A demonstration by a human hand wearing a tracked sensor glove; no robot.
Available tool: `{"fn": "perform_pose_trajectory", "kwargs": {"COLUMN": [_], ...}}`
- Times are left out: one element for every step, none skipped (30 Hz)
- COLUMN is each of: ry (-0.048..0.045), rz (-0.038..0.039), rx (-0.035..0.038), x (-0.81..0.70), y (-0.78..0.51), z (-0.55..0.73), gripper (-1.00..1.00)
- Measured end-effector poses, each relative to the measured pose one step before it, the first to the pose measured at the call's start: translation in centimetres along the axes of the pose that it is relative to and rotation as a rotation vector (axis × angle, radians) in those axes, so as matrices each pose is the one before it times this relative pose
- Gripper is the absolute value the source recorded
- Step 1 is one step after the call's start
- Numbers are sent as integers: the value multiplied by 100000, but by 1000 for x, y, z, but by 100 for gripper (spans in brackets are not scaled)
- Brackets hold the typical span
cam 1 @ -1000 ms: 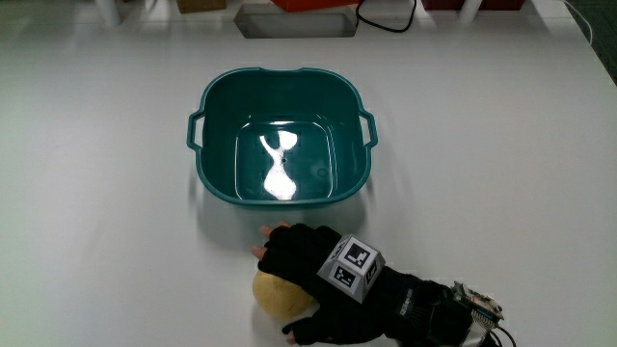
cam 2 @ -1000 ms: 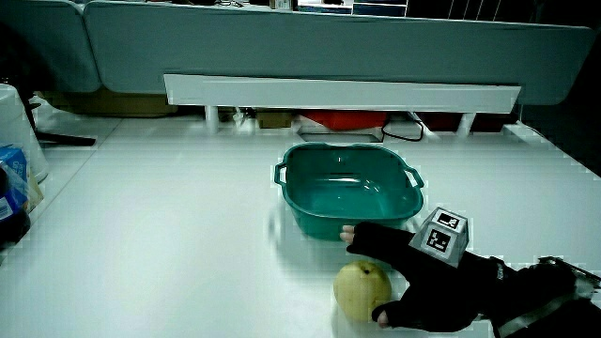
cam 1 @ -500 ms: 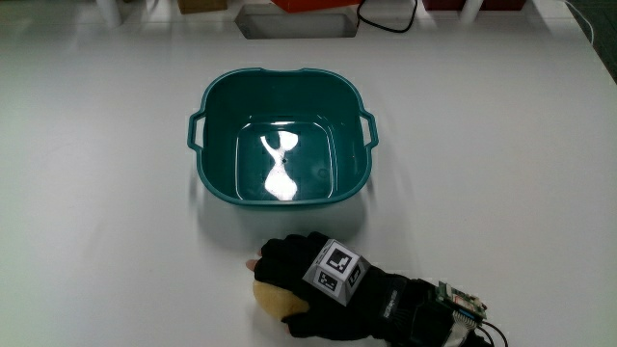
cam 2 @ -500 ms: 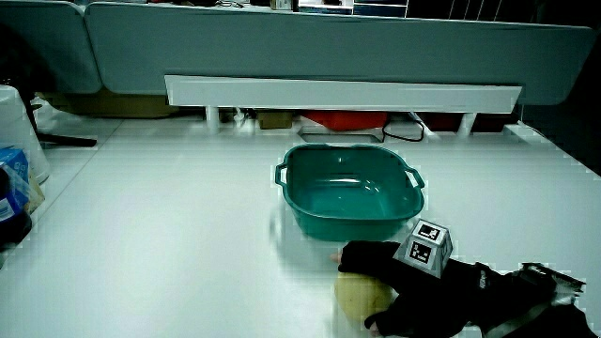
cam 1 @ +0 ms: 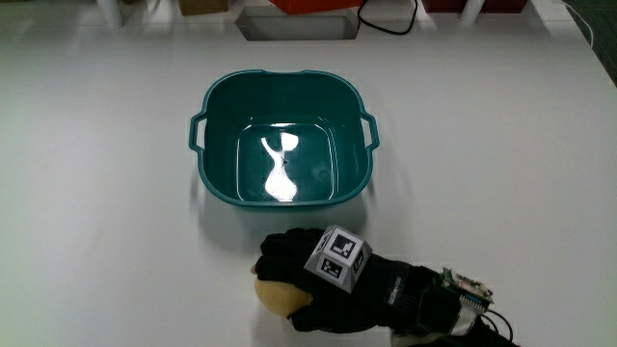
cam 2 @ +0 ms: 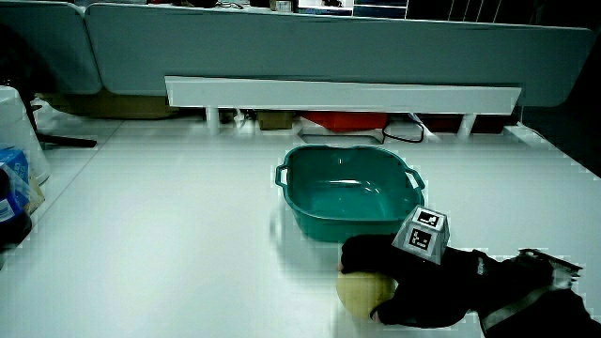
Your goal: Pick pear from desk
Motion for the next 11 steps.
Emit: {"fn": "perform_pose_trajectory", "kwargs": {"ry": [-243,-243,-243,-243,-243,-243,281,281,281,281,-166], "rz": [-407,-407,-407,-407,-407,-407,-583,-583,-583,-583,-2374], "rx": [434,434,434,434,434,434,106,106,106,106,-347], "x": [257,258,259,260,261,262,335,334,332,330,310], "y": [-42,-39,-37,-34,-31,-29,130,132,135,137,164], "z": [361,361,360,360,359,359,265,266,267,268,214], "gripper": [100,100,100,100,100,100,100,100,100,100,100]}}
